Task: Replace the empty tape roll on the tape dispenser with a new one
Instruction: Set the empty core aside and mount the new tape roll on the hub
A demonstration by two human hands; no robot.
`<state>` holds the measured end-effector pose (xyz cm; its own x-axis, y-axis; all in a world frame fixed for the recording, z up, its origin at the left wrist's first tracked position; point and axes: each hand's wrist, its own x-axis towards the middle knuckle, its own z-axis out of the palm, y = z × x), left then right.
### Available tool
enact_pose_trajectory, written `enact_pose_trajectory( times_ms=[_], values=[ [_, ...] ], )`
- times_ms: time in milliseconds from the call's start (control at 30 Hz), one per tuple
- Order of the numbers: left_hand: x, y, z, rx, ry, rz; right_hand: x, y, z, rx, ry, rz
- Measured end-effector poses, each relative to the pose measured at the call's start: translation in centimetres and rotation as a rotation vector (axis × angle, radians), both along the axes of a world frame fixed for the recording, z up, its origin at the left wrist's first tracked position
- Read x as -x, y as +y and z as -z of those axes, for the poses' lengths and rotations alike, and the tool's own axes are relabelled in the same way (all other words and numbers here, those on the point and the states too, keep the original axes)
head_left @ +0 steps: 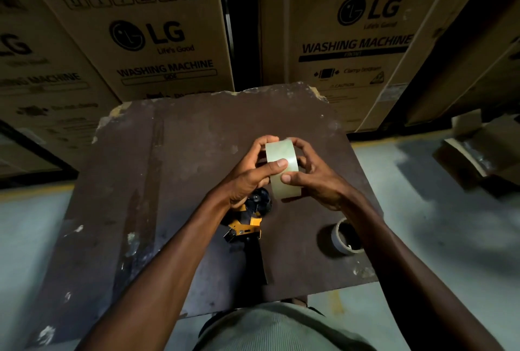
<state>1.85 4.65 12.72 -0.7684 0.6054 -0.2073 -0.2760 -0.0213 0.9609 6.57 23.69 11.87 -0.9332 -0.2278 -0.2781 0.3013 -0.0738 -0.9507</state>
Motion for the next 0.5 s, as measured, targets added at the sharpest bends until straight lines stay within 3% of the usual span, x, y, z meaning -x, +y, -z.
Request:
enact_pose_trajectory(
  times_ms=[200,500],
  values=[
    [0.2,-0.5,-0.5,-0.017,-0.021,0.062,0.1,-0.3,-0.4,-0.024,0.034,-0.026],
    [1.2,-0.9,-0.9,-0.067,-0.076,-0.035,0.0,-1.1,-1.3,-0.127,0.142,-0.090]
  ],
)
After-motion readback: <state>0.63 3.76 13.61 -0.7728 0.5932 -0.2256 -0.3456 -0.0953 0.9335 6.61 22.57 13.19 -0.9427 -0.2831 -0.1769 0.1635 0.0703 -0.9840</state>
